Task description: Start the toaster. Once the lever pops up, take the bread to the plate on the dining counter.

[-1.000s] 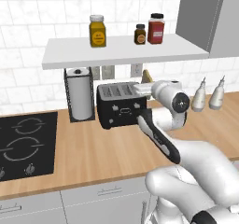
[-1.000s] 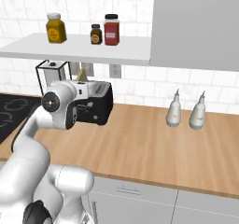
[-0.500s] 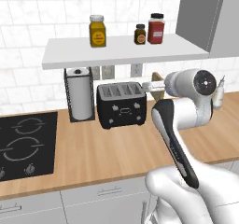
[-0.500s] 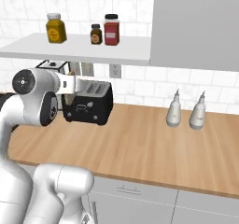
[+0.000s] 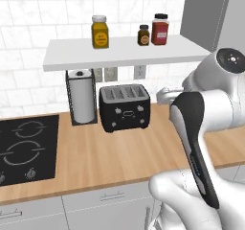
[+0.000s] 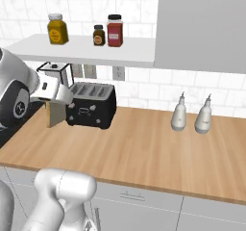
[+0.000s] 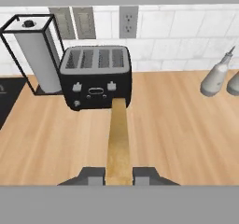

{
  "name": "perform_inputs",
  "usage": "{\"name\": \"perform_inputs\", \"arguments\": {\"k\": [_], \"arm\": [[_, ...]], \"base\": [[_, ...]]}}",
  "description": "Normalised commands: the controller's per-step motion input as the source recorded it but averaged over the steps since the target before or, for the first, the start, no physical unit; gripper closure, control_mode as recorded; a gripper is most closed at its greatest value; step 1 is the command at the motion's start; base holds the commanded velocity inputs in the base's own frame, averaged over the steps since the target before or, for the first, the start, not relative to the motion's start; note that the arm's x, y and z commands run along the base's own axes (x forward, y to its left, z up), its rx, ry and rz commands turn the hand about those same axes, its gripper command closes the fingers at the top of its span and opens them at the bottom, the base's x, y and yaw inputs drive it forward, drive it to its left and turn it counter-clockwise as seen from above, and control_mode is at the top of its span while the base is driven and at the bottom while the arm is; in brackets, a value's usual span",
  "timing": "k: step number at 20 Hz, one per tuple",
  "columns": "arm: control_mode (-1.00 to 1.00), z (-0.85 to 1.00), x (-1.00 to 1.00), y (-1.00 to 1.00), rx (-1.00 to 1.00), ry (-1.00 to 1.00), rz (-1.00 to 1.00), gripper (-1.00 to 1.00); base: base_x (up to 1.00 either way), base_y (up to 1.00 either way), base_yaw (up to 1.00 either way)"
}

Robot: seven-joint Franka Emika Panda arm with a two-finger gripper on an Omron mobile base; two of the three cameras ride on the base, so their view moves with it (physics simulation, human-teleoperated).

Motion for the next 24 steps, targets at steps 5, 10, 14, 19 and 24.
{"name": "perform_inputs", "arguments": {"k": [5,10,14,19,24], "arm": [[-1.00,-0.21,-0.13,0.00,0.00,0.01,0.00,1.00],[-1.00,-0.23,0.00,0.00,0.00,-0.21,0.02,1.00],[-1.00,-0.07,0.01,0.00,0.00,-0.03,0.01,1.00],[-1.00,0.00,0.00,0.00,0.00,0.00,0.00,1.00],[-1.00,0.00,0.00,0.00,0.00,0.00,0.00,1.00]], "base": [[0.00,0.00,0.00],[0.00,0.00,0.00],[0.00,0.00,0.00],[0.00,0.00,0.00],[0.00,0.00,0.00]]}}
